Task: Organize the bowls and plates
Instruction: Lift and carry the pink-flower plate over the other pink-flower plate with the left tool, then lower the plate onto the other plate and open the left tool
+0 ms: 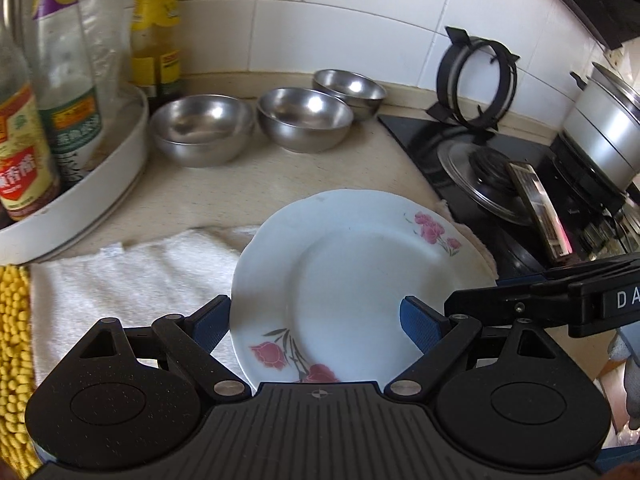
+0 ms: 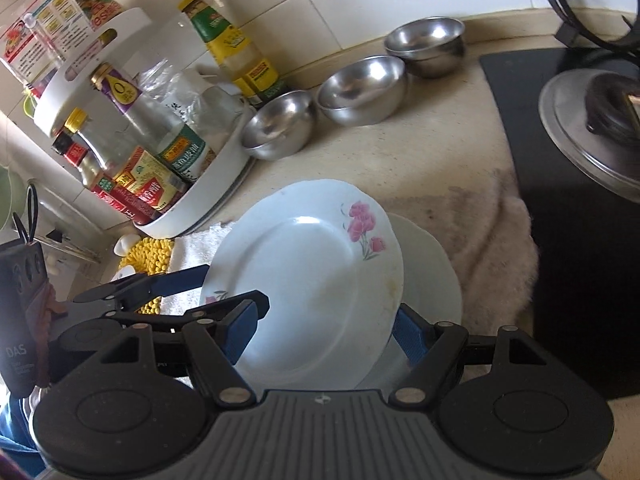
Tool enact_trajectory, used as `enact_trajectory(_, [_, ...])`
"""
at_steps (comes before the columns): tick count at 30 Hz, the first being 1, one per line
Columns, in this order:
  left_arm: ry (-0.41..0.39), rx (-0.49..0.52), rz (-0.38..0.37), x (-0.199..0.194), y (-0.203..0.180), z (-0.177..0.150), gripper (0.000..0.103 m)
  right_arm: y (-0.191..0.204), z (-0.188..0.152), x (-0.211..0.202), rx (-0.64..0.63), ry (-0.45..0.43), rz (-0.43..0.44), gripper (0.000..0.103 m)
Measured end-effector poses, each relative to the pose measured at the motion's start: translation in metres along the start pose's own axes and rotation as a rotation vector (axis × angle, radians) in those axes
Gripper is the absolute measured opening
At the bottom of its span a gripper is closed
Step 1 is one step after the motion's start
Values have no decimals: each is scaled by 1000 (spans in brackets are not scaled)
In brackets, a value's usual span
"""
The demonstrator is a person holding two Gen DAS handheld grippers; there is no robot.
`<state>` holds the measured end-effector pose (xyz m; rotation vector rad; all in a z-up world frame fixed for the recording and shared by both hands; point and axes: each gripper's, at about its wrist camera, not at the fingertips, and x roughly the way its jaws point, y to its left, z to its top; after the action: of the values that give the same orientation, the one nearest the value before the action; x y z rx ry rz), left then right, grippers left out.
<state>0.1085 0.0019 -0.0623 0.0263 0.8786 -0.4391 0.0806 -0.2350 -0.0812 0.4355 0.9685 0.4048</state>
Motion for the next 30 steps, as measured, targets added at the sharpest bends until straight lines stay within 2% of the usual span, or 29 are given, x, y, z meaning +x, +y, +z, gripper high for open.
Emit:
enact_trajectory(10, [13,20,-10,3,-16,-4,93,-8,-9,-7,13,11,-18,89])
enact_trajectory(19, [30,-3,2,8,-18,-10,93,-14,-9,-4,-13,34,-32,89])
enact_trajectory(22, [18,-10,10,5,-15,-9,87,-14,-6,-17,-79,-34,-89,89])
enact_trajectory(25, [-42,-21,56,-9,-10,-6,92,-14,0,-33,-138,-112,-148,89])
enact_trajectory(30, [-81,-92,121,-25,4,-6,95,-17,5,-36,-140,-132,-101,92])
